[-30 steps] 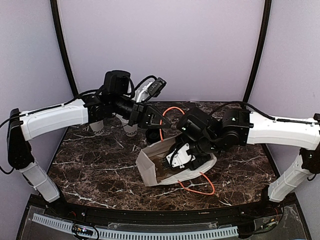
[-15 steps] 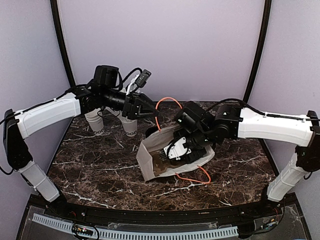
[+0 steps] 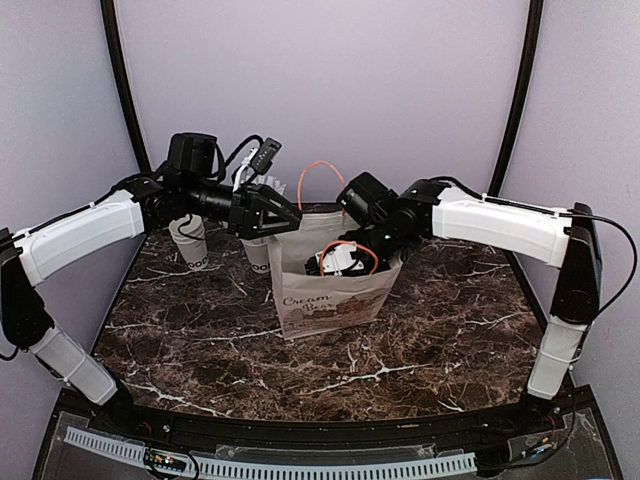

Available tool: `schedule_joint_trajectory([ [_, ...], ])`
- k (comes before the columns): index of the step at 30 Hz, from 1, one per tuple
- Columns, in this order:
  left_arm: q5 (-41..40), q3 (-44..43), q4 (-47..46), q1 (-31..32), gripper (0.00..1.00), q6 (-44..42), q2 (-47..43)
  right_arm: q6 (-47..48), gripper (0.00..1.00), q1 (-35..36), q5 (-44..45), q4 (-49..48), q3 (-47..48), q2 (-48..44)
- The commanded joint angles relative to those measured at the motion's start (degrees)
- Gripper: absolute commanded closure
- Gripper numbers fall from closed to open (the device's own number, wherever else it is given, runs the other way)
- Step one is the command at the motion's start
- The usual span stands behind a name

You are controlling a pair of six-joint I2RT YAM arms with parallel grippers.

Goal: Pack the takeout coffee

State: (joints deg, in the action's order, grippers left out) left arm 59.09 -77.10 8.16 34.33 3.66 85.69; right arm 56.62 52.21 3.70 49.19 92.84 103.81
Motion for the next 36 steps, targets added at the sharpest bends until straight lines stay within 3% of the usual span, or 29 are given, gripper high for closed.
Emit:
schedule_joint_trajectory([
  [1,1.0,1.5,-1.9,0.0,0.35,0.2,-2.0,-2.3,0.30,-2.8,-3.4,3.8,3.1,3.3],
  [8,0.6,2.5,-2.1,-0.1,0.35,0.6,-2.8,-3.5,0.29,-3.8,-5.1,7.2,5.3,6.6],
  [20,-2.2,2.9,0.1,-0.1,0.35,0.2,-6.5,-7.9,0.29,-2.6,-12.0,21.1,12.3,9.5],
  [27,-9.9,1.3,3.5,-0.1,0.34,0.1,-5.9,-9.7,0.29,-2.0,-11.1,11.8,0.9,6.5],
  [32,-24.4,-6.7,16.8,-0.1,0.34,2.0,-0.5,-11.9,0.29,-2.0,-10.7,5.3,-4.7,6.8],
  [36,-29.4,-11.8,23.1,-0.1,0.34,3.8,1.6,-13.3,0.29,-2.1,-11.4,3.2,-6.9,8.0],
])
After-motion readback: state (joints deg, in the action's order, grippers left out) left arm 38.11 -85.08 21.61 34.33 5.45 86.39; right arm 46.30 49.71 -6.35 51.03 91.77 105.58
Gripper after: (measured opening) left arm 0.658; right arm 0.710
